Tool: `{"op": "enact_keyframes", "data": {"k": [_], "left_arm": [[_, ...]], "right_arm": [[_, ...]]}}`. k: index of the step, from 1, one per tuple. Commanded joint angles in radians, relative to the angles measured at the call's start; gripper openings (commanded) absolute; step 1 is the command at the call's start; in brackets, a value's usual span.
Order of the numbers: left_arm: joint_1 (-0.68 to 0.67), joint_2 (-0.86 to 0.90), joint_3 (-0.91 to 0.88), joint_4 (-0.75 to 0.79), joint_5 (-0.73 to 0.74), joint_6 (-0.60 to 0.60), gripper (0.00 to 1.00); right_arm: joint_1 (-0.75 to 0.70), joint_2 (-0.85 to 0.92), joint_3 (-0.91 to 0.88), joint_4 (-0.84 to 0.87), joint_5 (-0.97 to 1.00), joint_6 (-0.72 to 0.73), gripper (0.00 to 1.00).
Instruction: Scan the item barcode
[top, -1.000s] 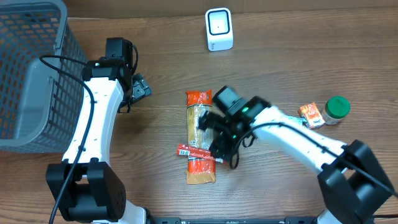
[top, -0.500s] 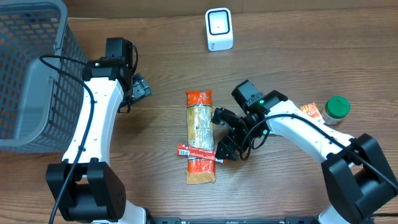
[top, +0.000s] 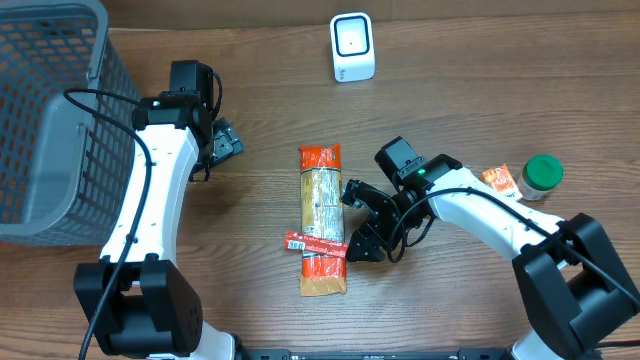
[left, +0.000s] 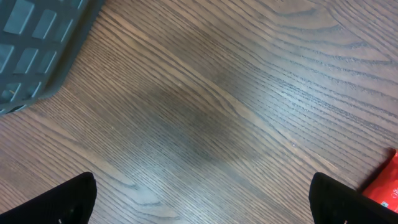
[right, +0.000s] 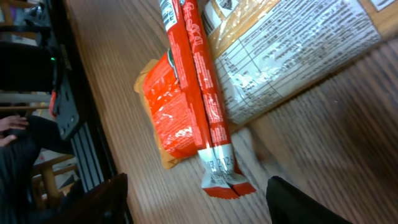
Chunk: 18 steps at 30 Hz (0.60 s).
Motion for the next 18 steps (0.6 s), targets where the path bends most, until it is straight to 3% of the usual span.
{"op": "enact_keyframes", "data": {"k": [1, 18], "left_arm": [[-0.007, -0.019, 0.014, 0.001, -0.014, 0.011, 1.0], [-0.007, -0.019, 0.014, 0.001, -0.014, 0.011, 1.0]], "right_arm": [[0.003, 0.027, -0.006, 0.014, -0.036, 0.032, 0.72], [-0.026, 0.108, -0.006, 0.018, -0.037, 0.099, 0.71]]}}
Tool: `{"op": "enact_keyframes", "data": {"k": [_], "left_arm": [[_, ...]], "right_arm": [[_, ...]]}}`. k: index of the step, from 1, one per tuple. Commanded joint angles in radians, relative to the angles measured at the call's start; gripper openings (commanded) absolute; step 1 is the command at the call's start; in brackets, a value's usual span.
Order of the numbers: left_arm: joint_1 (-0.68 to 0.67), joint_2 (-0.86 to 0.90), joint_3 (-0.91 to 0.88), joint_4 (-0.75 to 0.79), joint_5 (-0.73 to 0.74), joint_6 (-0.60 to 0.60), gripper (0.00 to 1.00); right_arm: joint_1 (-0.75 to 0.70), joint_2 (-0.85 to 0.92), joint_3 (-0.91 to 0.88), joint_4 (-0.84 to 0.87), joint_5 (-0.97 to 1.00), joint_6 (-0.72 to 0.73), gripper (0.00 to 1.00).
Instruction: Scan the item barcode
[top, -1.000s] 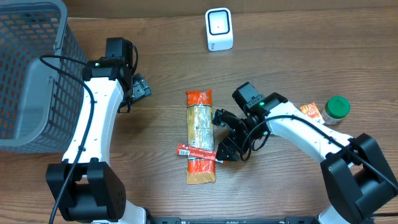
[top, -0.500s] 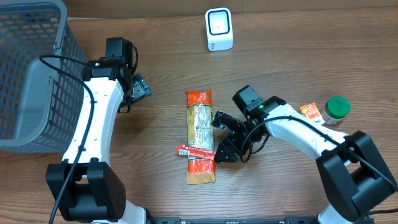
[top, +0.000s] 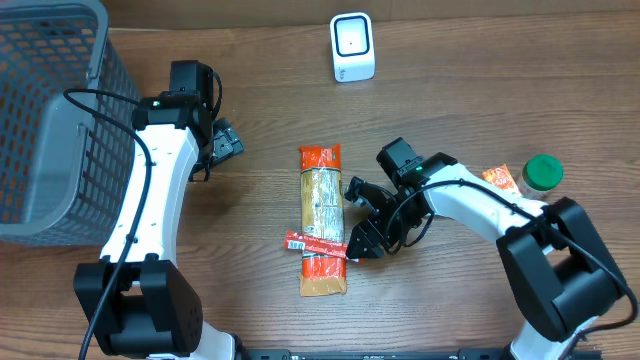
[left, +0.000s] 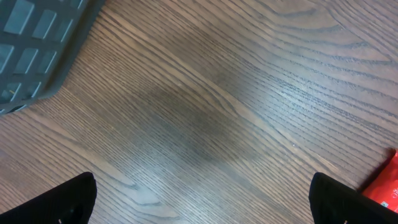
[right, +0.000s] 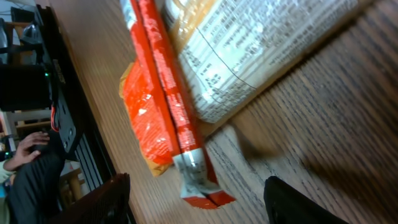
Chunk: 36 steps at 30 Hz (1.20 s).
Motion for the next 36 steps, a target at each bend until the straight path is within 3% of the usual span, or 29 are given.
{"op": "enact_keyframes", "data": {"k": [1, 6, 13, 19, 31, 36], "left_arm": [[-0.007, -0.019, 0.014, 0.0, -0.014, 0.012, 1.0], [-0.007, -0.019, 0.014, 0.001, -0.014, 0.012, 1.0], [-0.007, -0.019, 0.014, 0.001, -0.014, 0.011, 1.0], [-0.007, -0.019, 0.014, 0.001, -0.014, 0.011, 1.0], [-0.007, -0.019, 0.014, 0.001, -0.014, 0.011, 1.0], [-0.007, -0.019, 0.014, 0.001, -0.014, 0.011, 1.0]], "right_arm": [[-0.003, 0.034, -0.006, -0.002, -0.017, 0.022, 0.71], [-0.003, 0.041, -0.006, -0.013, -0.038, 0.02, 0.71], [-0.003, 0.041, -0.006, -0.019, -0.1, 0.016, 0.61], [-0.003, 0.041, -0.006, -0.02, -0.186, 0.017, 0.62], [-0.003, 0.046, -0.006, -0.018, -0.183, 0.019, 0.62], [-0.002, 0.067, -0.006, 0.004, -0.152, 0.082, 0.63]]}}
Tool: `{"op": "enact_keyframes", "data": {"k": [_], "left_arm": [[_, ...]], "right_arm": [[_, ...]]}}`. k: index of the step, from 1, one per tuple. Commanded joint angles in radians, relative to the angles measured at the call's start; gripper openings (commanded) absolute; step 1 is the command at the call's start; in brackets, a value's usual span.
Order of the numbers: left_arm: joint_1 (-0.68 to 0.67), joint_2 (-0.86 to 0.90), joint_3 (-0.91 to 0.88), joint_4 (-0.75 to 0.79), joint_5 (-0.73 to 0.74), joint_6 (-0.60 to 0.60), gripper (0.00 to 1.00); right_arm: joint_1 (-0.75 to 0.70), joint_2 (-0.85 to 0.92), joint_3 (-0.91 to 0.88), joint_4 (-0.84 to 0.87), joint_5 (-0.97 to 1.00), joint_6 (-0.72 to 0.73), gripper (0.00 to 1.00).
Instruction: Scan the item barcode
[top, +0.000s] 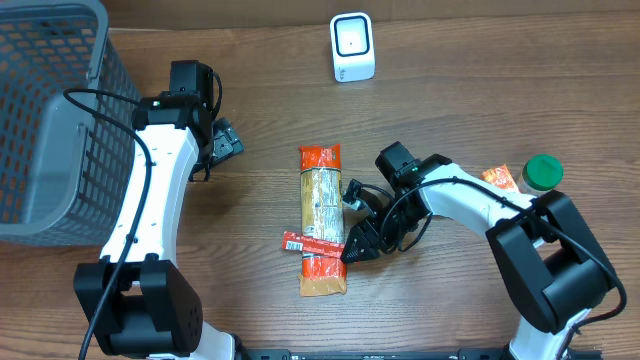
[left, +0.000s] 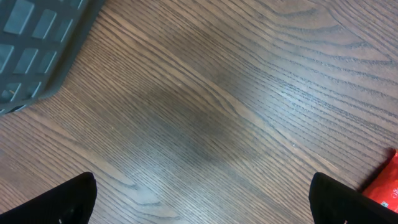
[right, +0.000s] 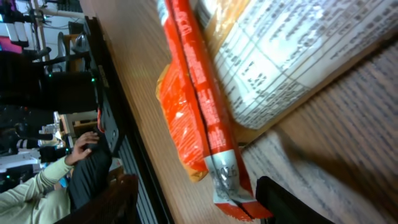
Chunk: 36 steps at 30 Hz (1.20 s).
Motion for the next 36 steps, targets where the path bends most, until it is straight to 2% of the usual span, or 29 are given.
{"op": "enact_keyframes", "data": {"k": [1, 13, 19, 36], "left_arm": [[-0.007, -0.019, 0.014, 0.0, -0.014, 0.011, 1.0], [-0.007, -0.019, 0.014, 0.001, -0.014, 0.011, 1.0], [-0.007, -0.019, 0.014, 0.001, -0.014, 0.011, 1.0], [-0.007, -0.019, 0.014, 0.001, -0.013, 0.011, 1.0]], "right_arm": [[-0.003, 0.028, -0.006, 0.011, 0.004, 0.038, 0.63], [-0.008, 0.06, -0.006, 0.033, 0.001, 0.053, 0.64], [-0.046, 0.084, -0.006, 0.029, -0.044, 0.051, 0.53], [-0.036, 0.084, -0.006, 0.039, -0.126, 0.045, 0.52]]}}
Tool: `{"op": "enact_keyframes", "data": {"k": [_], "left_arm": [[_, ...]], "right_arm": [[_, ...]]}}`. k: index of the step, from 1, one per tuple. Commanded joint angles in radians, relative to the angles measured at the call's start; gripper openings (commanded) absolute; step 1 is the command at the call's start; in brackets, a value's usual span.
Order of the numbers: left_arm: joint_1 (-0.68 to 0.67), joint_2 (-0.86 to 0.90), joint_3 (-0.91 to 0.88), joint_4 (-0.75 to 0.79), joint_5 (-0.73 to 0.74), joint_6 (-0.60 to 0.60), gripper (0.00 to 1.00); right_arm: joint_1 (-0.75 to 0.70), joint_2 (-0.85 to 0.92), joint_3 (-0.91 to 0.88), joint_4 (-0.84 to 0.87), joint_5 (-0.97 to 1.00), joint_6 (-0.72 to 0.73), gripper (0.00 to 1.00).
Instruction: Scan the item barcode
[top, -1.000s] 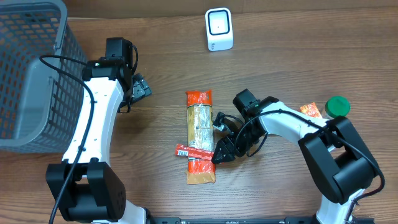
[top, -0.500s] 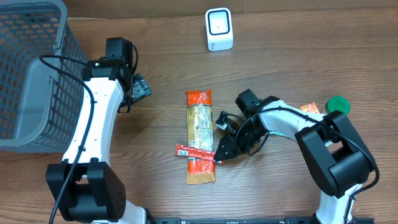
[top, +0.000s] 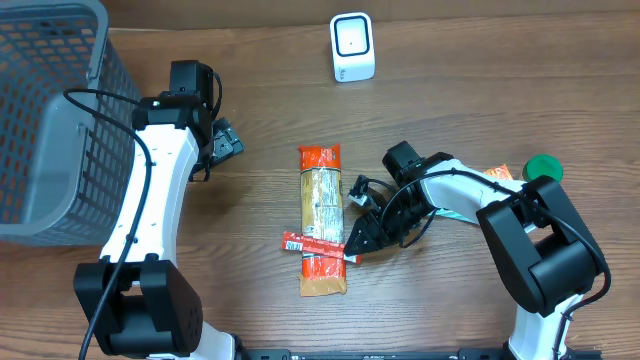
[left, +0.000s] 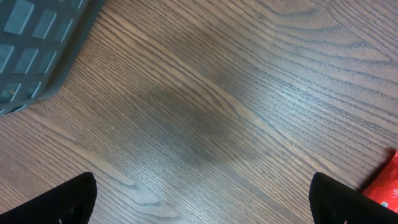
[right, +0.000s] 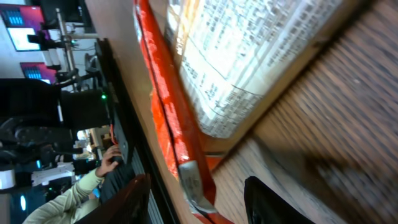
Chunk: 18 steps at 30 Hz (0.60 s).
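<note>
A long tan and orange snack pack (top: 321, 215) lies lengthwise mid-table, its printed label (right: 249, 56) facing up. A thin red stick packet (top: 310, 243) lies across its lower part. My right gripper (top: 362, 238) is open, low at the table, at the stick's right end. In the right wrist view the stick's sealed end (right: 194, 186) sits between the two dark fingers (right: 134, 199), with neither seen touching it. The white scanner (top: 352, 47) stands at the back. My left gripper (top: 222, 140) is open over bare wood (left: 205, 112), holding nothing.
A grey mesh basket (top: 40, 120) fills the far left; its corner (left: 37, 43) shows in the left wrist view. A green-lidded jar (top: 543, 167) and a small orange packet (top: 497, 173) lie behind my right arm.
My right gripper has tilted more steeply and sits lower and closer to the red stick's end, its fingers a little nearer each other in view. The left arm and the packs have not moved.
My right gripper stood open on the table to the right of the snack pack, facing the red stick's end. At each later moment it was nearer that end and more tilted, and the stick sat a touch further left. The left arm stayed still throughout.
</note>
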Motion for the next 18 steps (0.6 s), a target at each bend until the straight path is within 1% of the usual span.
{"op": "enact_keyframes", "data": {"k": [1, 8, 12, 14, 16, 18], "left_arm": [[-0.007, -0.019, 0.014, 0.001, -0.014, 0.011, 1.0], [-0.007, -0.019, 0.014, 0.0, -0.014, 0.011, 1.0], [-0.007, -0.019, 0.014, 0.001, -0.014, 0.011, 1.0], [-0.007, -0.019, 0.014, 0.001, -0.014, 0.011, 1.0], [-0.007, -0.019, 0.014, 0.001, -0.014, 0.011, 1.0], [-0.007, -0.019, 0.014, 0.001, -0.014, 0.012, 1.0]], "right_arm": [[0.012, 0.008, -0.006, 0.003, -0.043, -0.006, 0.52], [0.014, 0.008, -0.006, 0.008, -0.043, 0.002, 0.51], [0.019, 0.008, -0.006, 0.014, -0.015, 0.036, 0.48], [0.021, 0.008, -0.006, 0.017, -0.012, 0.039, 0.47], [0.022, 0.008, -0.006, 0.017, -0.013, 0.039, 0.43], [0.022, 0.008, -0.006, 0.018, -0.013, 0.039, 0.43]]}}
